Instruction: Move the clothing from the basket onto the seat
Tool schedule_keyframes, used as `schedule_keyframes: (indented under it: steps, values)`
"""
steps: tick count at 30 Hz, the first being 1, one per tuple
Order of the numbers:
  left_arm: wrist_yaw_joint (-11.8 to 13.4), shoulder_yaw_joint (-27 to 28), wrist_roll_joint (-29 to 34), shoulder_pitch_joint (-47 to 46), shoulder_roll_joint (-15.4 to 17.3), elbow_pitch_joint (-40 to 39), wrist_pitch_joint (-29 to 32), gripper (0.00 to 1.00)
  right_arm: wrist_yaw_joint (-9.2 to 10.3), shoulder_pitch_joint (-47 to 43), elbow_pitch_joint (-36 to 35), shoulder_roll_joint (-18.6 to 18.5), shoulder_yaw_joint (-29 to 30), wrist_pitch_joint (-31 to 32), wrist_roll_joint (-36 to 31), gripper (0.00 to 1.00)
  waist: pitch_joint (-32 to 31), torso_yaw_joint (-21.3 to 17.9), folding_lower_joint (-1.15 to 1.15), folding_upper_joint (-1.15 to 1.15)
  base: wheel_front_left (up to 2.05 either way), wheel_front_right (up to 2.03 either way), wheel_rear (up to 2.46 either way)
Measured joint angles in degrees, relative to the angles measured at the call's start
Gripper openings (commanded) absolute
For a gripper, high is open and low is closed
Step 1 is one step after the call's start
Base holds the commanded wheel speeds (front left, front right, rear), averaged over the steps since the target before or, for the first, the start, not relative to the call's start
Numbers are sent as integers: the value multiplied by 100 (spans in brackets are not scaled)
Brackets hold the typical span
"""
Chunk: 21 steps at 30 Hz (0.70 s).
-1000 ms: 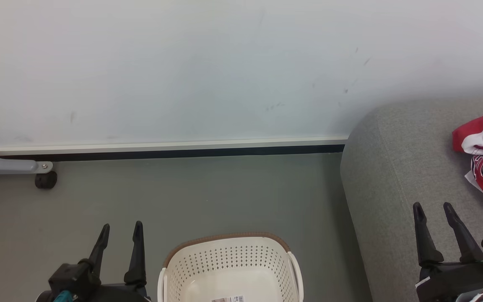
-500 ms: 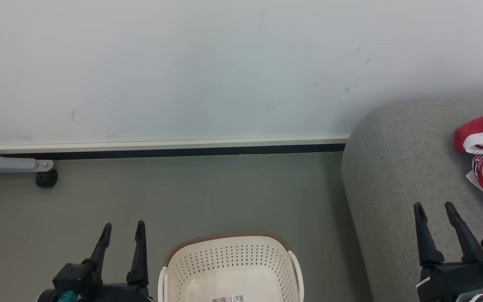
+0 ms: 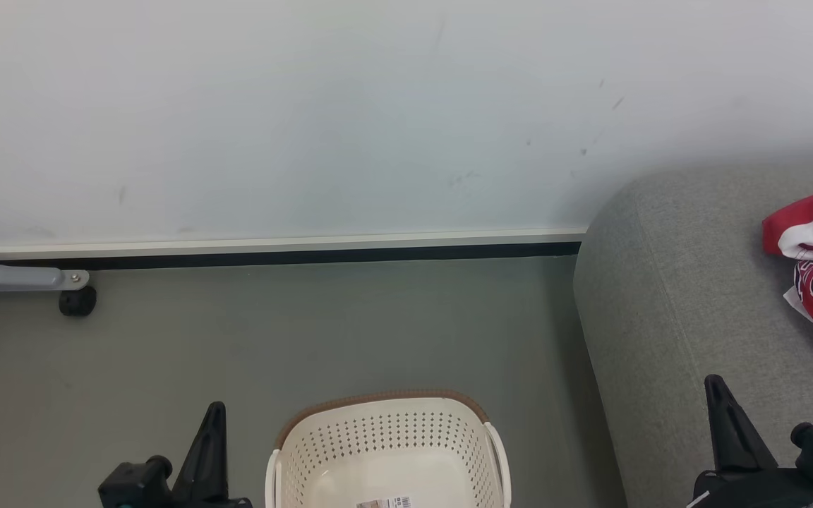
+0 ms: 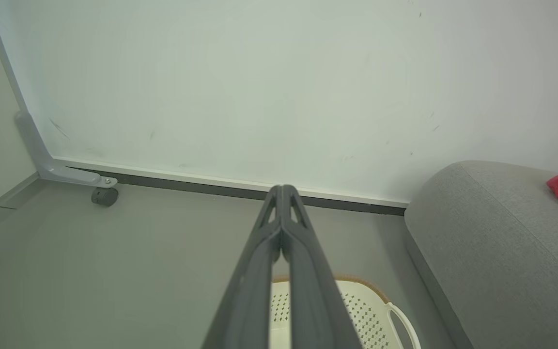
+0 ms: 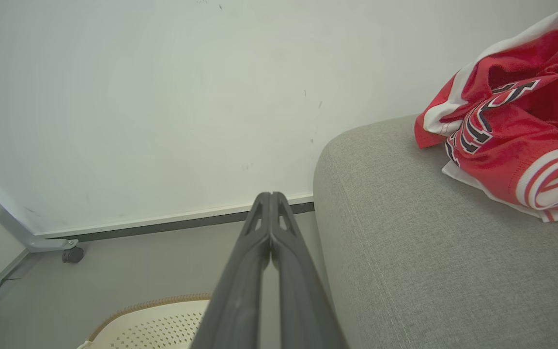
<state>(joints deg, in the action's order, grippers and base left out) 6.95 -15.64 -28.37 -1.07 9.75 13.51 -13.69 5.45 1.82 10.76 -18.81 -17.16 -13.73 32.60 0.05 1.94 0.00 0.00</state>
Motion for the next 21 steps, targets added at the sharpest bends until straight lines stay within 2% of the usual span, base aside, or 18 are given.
schedule_keyframes:
  steps: [21]
  values:
    - [-292, 435, -1223, -9, -137, 42, 434, 0, -244, 26, 81, 308, 556, 455, 1178, 0, 1, -43, 1, 0, 0, 0, 0]
